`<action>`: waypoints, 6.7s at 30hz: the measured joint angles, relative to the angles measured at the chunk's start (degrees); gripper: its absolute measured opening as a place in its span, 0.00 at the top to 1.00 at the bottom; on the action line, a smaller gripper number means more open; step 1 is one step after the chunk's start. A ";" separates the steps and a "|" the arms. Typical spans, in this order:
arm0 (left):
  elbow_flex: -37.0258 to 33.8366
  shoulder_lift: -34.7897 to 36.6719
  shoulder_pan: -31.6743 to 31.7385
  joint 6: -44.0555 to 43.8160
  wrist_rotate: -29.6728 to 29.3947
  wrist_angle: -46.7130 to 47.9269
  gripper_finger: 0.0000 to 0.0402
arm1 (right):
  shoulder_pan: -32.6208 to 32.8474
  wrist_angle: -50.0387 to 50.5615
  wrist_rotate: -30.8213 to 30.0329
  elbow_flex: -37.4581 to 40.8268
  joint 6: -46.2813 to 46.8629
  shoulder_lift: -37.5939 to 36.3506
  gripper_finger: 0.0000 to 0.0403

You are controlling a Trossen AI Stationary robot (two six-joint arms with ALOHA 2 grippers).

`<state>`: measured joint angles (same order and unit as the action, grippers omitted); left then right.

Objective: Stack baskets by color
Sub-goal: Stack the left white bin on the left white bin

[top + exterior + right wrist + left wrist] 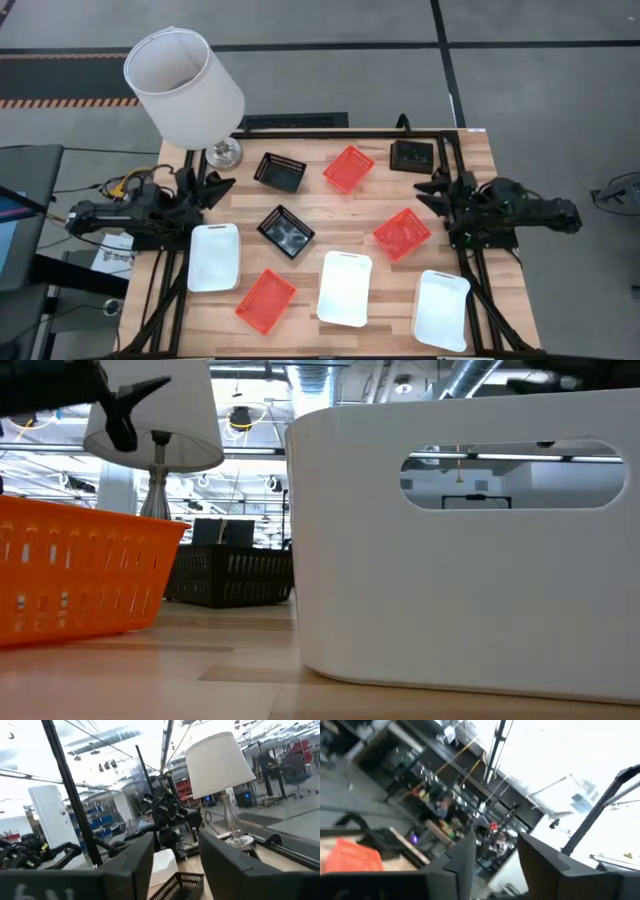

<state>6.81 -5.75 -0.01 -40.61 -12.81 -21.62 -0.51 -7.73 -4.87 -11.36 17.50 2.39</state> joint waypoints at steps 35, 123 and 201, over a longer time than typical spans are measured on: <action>57.02 -59.33 -7.34 12.92 4.51 102.70 0.42 | 0.15 31.64 8.20 -22.61 -1.50 25.79 0.51; 60.43 -65.37 6.12 21.80 5.81 110.07 1.00 | 0.12 36.09 8.07 -22.63 -2.40 25.77 0.56; 126.94 -120.11 -9.77 44.98 17.20 93.89 1.00 | 0.09 40.56 7.85 -22.63 -3.00 25.71 0.60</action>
<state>133.75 -125.86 -9.78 4.36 4.40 72.27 -0.43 32.84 2.98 -34.00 14.50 28.10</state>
